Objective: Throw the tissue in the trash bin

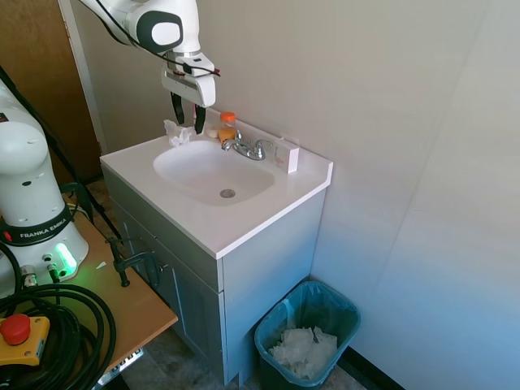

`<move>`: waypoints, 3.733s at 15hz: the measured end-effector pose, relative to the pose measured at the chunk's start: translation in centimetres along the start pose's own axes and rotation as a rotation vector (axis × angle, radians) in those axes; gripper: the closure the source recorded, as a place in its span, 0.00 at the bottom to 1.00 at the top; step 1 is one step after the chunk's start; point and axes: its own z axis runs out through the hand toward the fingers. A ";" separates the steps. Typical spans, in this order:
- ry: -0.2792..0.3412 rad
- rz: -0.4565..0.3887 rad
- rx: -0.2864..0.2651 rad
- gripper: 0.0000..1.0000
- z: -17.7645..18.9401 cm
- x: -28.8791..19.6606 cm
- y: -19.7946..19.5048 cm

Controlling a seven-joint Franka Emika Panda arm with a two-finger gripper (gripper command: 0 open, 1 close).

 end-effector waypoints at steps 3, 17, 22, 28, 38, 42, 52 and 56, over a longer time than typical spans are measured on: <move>0.006 0.003 -0.001 0.00 0.0 -0.1 -0.2; 0.125 -0.145 -0.003 0.00 4.9 -7.8 -18.9; 0.087 -0.186 -0.030 0.00 7.8 -10.3 -20.7; 0.052 -0.189 -0.061 0.00 12.2 -10.1 -22.4; 0.041 -0.148 -0.103 1.00 14.5 -8.1 -22.6; 0.038 -0.144 -0.111 1.00 14.6 -8.0 -22.5; 0.038 -0.165 -0.119 1.00 14.2 -7.8 -22.2; 0.028 -0.180 -0.119 1.00 13.9 -7.3 -21.5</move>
